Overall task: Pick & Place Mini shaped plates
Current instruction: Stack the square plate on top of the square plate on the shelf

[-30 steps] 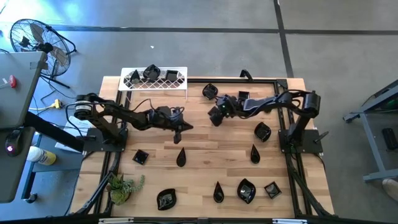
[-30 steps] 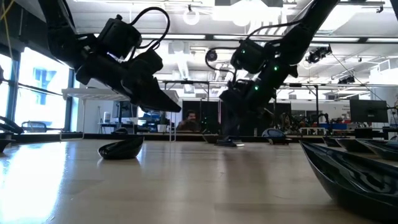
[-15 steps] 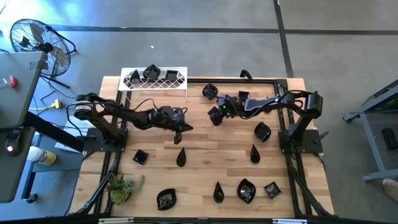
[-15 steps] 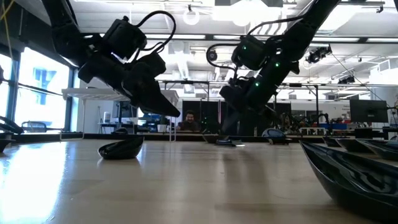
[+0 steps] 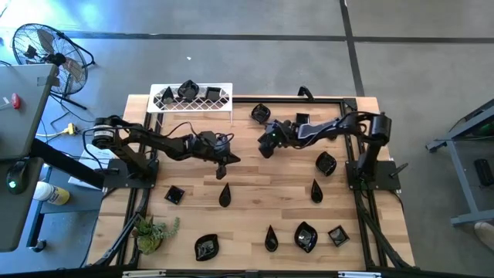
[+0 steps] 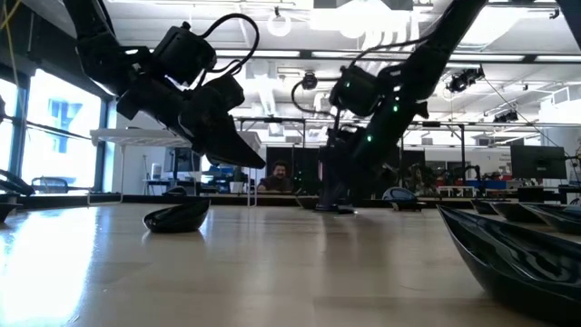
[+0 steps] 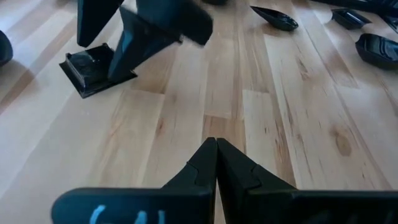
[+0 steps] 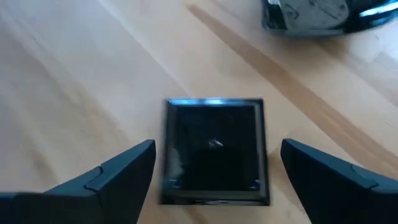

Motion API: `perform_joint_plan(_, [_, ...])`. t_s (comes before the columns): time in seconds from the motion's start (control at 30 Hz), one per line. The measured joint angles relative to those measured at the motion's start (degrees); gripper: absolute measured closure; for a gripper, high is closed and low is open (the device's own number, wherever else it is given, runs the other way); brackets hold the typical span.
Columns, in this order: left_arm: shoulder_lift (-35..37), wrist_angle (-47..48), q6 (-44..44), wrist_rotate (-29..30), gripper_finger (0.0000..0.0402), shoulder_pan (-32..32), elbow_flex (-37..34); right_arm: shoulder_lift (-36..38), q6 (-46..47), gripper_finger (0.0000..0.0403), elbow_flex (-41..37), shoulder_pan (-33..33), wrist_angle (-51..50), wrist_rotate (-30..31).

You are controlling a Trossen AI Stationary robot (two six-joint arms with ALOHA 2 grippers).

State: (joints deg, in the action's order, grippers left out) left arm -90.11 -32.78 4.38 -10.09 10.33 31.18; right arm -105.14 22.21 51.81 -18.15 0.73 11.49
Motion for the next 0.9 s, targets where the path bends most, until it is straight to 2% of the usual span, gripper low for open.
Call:
perform_joint_plan(0.17, [0.00, -0.02, 0.00, -0.45, 0.0401, 0.00, 0.00, -0.04, -0.26, 0.0061, 0.05, 0.16, 2.95, -1.32])
perform_joint_plan(0.53, [0.00, 1.36, 0.00, -0.61, 0.0401, 0.01, -0.02, -1.62, 1.25, 0.0082, -0.11, 0.14, 2.03, -1.30])
perform_joint_plan(0.9, [0.00, 1.69, 0.00, -0.75, 0.0401, 0.02, -0.02, -2.23, 2.56, 0.0086, -0.02, 0.20, 2.45, -1.00])
